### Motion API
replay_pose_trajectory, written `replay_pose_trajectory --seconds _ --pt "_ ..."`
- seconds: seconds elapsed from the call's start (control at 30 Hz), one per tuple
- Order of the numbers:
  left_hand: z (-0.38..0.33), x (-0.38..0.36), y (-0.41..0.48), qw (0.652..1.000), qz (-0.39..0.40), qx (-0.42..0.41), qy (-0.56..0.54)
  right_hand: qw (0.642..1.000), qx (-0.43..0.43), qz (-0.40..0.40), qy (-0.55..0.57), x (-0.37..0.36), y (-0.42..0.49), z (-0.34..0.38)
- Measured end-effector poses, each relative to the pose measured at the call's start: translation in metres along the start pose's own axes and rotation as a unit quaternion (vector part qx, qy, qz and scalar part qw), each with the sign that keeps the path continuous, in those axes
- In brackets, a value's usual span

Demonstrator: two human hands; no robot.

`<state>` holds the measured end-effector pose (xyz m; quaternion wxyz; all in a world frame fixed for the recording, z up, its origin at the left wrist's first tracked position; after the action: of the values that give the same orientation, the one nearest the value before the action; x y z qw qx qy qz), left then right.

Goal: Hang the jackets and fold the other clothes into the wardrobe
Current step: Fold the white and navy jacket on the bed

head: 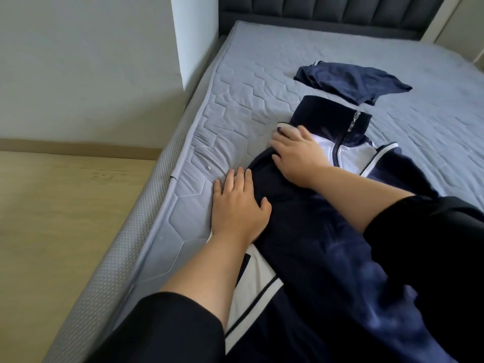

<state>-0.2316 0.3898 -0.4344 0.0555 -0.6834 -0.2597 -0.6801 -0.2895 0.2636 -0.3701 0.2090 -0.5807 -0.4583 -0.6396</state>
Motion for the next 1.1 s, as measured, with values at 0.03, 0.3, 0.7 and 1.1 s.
replay_pose_trajectory --seconds 0.03,0.3,0.7,1.1 --pt "0.000 0.001 0.000 1.000 0.000 0.003 -0.001 0.993 -0.111 0.037 -0.001 -0.009 -0.005 -0.024" --pt "0.001 -0.001 0.002 1.000 0.001 0.010 -0.001 0.988 -0.123 0.058 0.071 -0.024 -0.057 0.004" --pt "0.005 0.001 0.004 1.000 0.004 0.008 -0.003 0.971 -0.148 0.166 0.085 -0.014 -0.162 0.017" --pt "-0.029 0.039 -0.025 0.993 0.018 -0.076 0.085 0.958 -0.196 0.098 0.183 0.020 -0.192 0.009"
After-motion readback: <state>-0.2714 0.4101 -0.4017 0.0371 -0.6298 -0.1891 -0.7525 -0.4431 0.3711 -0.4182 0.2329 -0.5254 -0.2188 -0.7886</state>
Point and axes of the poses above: each hand's wrist, its own y-axis towards the middle knuckle, its own x-axis out of the back of the hand, z = x × y, the point moved 8 cm from there along y, towards the middle knuckle, and after that the axes turned 8 degrees about y, right-handed, at the moved point
